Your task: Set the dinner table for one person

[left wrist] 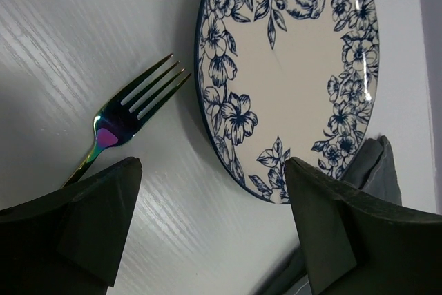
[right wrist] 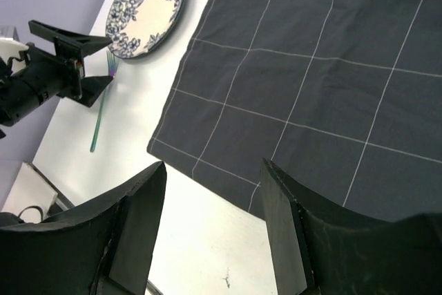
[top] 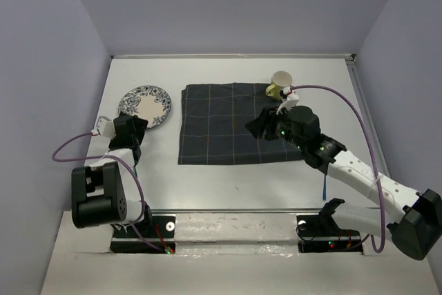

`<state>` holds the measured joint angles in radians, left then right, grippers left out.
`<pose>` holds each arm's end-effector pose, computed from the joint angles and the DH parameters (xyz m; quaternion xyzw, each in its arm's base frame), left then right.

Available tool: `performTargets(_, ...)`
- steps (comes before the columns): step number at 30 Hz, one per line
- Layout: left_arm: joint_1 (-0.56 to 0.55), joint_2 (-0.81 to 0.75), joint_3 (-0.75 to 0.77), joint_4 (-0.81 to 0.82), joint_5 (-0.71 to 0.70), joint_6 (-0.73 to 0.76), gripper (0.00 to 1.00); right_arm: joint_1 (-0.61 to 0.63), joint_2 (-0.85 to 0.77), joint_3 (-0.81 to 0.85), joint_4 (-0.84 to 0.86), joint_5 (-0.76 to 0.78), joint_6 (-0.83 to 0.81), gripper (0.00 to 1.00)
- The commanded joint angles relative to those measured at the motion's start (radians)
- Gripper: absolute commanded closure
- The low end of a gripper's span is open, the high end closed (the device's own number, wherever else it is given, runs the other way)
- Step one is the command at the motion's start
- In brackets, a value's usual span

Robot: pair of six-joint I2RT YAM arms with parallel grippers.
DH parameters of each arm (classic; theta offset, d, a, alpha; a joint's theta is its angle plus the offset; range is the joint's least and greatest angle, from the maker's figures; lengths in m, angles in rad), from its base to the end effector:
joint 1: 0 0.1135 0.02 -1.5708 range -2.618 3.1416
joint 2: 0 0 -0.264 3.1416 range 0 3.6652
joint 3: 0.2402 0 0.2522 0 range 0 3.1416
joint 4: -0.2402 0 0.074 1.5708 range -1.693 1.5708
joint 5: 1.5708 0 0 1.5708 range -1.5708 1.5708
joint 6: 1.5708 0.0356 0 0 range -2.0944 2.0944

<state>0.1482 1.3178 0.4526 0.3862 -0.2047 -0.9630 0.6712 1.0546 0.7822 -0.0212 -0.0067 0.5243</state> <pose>0.2512 0.0448 0.1714 -0.4935 0.6943 -0.1245 0.5088 0.1930 0.1536 0.3033 -0.0609 0.8006 0.3377 0.4912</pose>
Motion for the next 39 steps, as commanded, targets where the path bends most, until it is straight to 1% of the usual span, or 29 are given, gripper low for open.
performTargets(1,0.007,0.061,0.044,0.109,0.057,-0.022,0.07,0.016,0.024,0.015,0.050,-0.026,-0.003,0.38)
performTargets(4,0.005,0.092,0.046,0.131,0.060,-0.029,0.11,0.025,0.048,0.017,0.061,-0.029,0.000,0.38)
performTargets(8,0.005,0.152,0.057,0.158,0.063,-0.039,0.12,0.025,0.070,0.028,0.069,-0.036,0.002,0.38)
performTargets(12,0.005,0.196,0.061,0.195,0.071,-0.068,0.21,0.025,0.068,0.037,0.067,-0.042,0.000,0.38)
performTargets(13,0.005,0.208,0.069,0.200,0.073,-0.071,0.27,0.025,0.067,0.038,0.067,-0.038,0.002,0.39)
performTargets(14,0.005,0.228,0.073,0.201,0.074,-0.071,0.29,0.025,0.062,0.042,0.067,-0.035,-0.001,0.38)
performTargets(15,0.007,0.236,0.075,0.206,0.076,-0.071,0.35,0.025,0.061,0.043,0.064,-0.033,-0.001,0.38)
performTargets(18,0.005,0.264,0.080,0.227,0.077,-0.075,0.49,0.025,0.067,0.055,0.060,-0.029,-0.006,0.38)
performTargets(21,0.007,0.285,0.086,0.235,0.083,-0.077,0.55,0.025,0.073,0.066,0.060,-0.032,-0.006,0.38)
performTargets(23,0.005,0.297,0.097,0.238,0.088,-0.079,0.57,0.025,0.074,0.071,0.058,-0.030,-0.009,0.38)
performTargets(25,0.007,0.316,0.106,0.244,0.096,-0.083,0.65,0.025,0.074,0.075,0.055,-0.027,-0.012,0.39)
performTargets(26,0.007,0.323,0.107,0.247,0.099,-0.086,0.67,0.025,0.074,0.077,0.053,-0.026,-0.014,0.38)
performTargets(27,0.007,0.331,0.107,0.270,0.105,-0.083,0.76,0.025,0.073,0.077,0.052,-0.026,-0.014,0.38)
performTargets(30,0.007,0.350,0.103,0.295,0.131,-0.098,0.93,0.025,0.071,0.080,0.047,-0.022,-0.018,0.38)
performTargets(31,0.007,0.353,0.100,0.309,0.134,-0.100,1.00,0.025,0.071,0.081,0.047,-0.024,-0.021,0.38)
performTargets(36,0.011,0.334,0.074,0.382,0.152,-0.106,1.00,0.025,0.070,0.091,0.035,-0.022,-0.027,0.37)
performTargets(39,0.013,0.278,0.041,0.480,0.177,-0.120,1.00,0.025,0.087,0.107,0.033,-0.029,-0.037,0.34)
